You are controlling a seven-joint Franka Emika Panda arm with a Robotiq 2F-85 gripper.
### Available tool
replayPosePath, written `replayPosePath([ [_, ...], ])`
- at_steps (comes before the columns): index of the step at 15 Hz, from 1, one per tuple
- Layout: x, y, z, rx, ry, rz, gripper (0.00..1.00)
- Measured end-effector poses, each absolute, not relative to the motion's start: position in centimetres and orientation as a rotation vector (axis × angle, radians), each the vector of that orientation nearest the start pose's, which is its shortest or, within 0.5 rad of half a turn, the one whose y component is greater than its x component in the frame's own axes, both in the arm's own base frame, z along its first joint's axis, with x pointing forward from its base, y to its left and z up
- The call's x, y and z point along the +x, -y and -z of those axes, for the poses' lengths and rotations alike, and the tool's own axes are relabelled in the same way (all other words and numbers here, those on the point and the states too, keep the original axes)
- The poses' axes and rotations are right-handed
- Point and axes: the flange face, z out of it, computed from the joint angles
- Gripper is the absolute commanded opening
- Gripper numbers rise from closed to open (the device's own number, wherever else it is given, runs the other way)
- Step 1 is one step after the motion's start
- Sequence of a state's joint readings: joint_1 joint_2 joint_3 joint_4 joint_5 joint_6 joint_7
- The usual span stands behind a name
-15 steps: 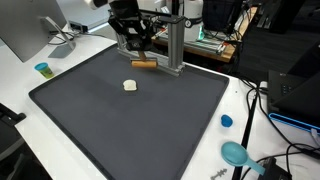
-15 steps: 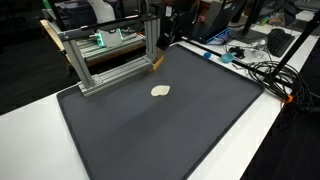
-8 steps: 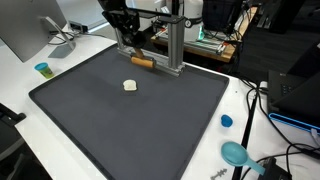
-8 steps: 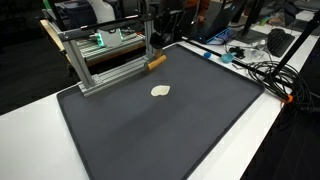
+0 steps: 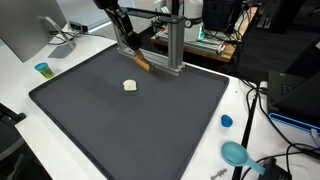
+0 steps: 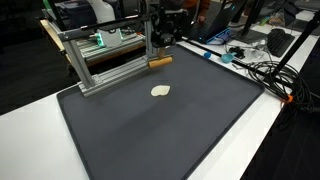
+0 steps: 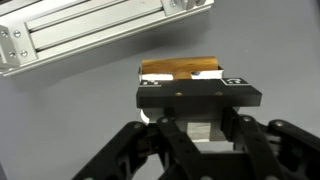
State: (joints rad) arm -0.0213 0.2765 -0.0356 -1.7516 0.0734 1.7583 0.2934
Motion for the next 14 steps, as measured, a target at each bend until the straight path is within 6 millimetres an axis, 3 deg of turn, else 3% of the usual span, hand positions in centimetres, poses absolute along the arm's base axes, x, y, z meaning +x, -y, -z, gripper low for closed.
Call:
replayPosePath([
  [1,60.4,2.6,-39.3,-3.024,-0.624,-0.411,0.46],
  [2,60.4,2.6,-39.3,-3.021,-0.648,-0.405,0.21],
  [5,60.6,2.6,-39.1,-3.015,-0.710,-0.389,0.21],
  [10,62.7,4.5,-38.2,-2.932,-1.054,-0.182,0.21],
  [14,63.0,6.1,-36.0,-2.911,-1.226,-0.184,0.21],
])
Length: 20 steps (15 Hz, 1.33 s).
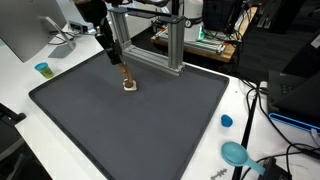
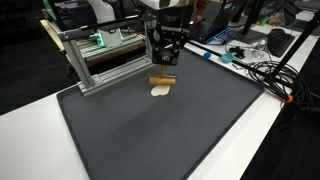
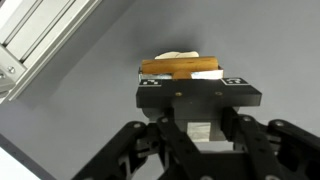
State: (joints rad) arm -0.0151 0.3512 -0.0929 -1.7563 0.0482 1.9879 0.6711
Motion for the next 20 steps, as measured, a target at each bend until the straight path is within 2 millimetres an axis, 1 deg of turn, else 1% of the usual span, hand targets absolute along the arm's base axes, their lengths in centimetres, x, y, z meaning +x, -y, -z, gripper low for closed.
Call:
replayPosePath([
  [2,63.1,6.1,-34.6,-2.916,-1.232,-0.216,0.21],
  [4,63.2,5.6,-33.4,-2.926,-1.218,-0.235,0.21],
  [6,63.5,5.3,-32.6,-2.932,-1.210,-0.234,0.21],
  [8,63.7,5.7,-32.4,-2.930,-1.214,-0.226,0.21],
  [11,63.8,7.1,-32.8,-2.927,-1.215,-0.220,0.21],
  [12,63.7,7.5,-32.6,-2.931,-1.203,-0.241,0.21],
  [14,63.5,7.7,-31.7,-2.933,-1.168,-0.307,0.21],
  [16,63.5,7.4,-31.1,-2.932,-1.126,-0.370,0.21],
  [18,63.4,7.3,-29.9,-2.923,-1.092,-0.431,0.21],
  [20,63.5,7.7,-29.6,-2.903,-1.080,-0.472,0.21],
])
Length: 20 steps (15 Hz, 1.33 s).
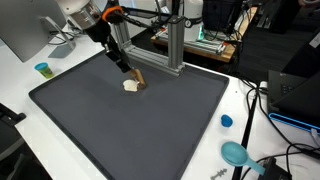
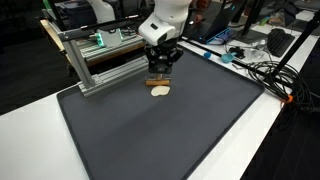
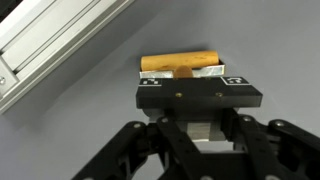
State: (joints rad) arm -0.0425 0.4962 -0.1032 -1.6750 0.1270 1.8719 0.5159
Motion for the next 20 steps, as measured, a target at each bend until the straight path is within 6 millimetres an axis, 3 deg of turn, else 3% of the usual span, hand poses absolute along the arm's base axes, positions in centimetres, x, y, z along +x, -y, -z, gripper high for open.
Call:
replayPosePath([
  [5,63.1,7.8,-29.3,-2.868,-1.037,-0.579,0.21],
  [10,63.8,7.9,-34.1,-2.878,-0.981,-0.404,0.21],
  [12,63.9,7.9,-34.8,-2.877,-0.981,-0.384,0.21],
  [15,64.0,8.0,-34.0,-2.877,-0.988,-0.390,0.21],
  [20,64.5,9.2,-30.0,-2.852,-0.996,-0.446,0.21],
])
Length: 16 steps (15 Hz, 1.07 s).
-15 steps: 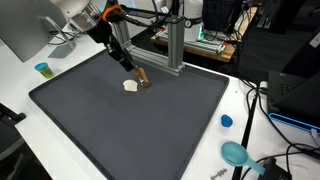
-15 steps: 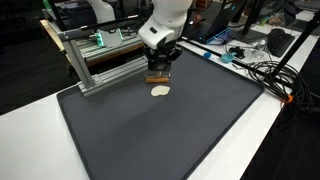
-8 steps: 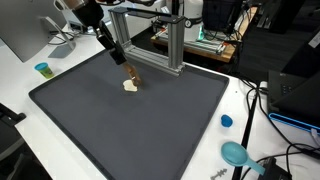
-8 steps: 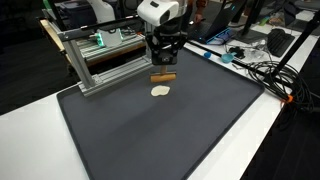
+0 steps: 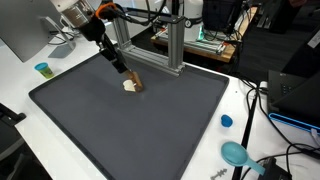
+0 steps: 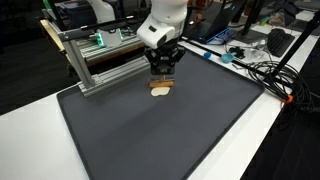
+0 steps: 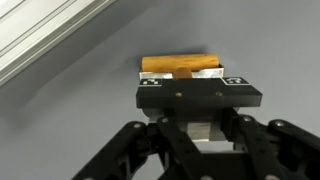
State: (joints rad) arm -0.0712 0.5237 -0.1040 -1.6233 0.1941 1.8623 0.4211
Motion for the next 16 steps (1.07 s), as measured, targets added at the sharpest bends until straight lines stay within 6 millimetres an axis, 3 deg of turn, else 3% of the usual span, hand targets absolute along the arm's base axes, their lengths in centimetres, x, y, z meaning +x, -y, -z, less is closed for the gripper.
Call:
replayPosePath([
  [2,64.7,9.9,-29.0,-2.816,-1.004,-0.482,0.21],
  [10,65.9,13.9,-28.2,-2.685,-1.090,-0.547,0.21],
  [16,67.6,14.5,-27.6,-2.654,-1.168,-0.638,0.21],
])
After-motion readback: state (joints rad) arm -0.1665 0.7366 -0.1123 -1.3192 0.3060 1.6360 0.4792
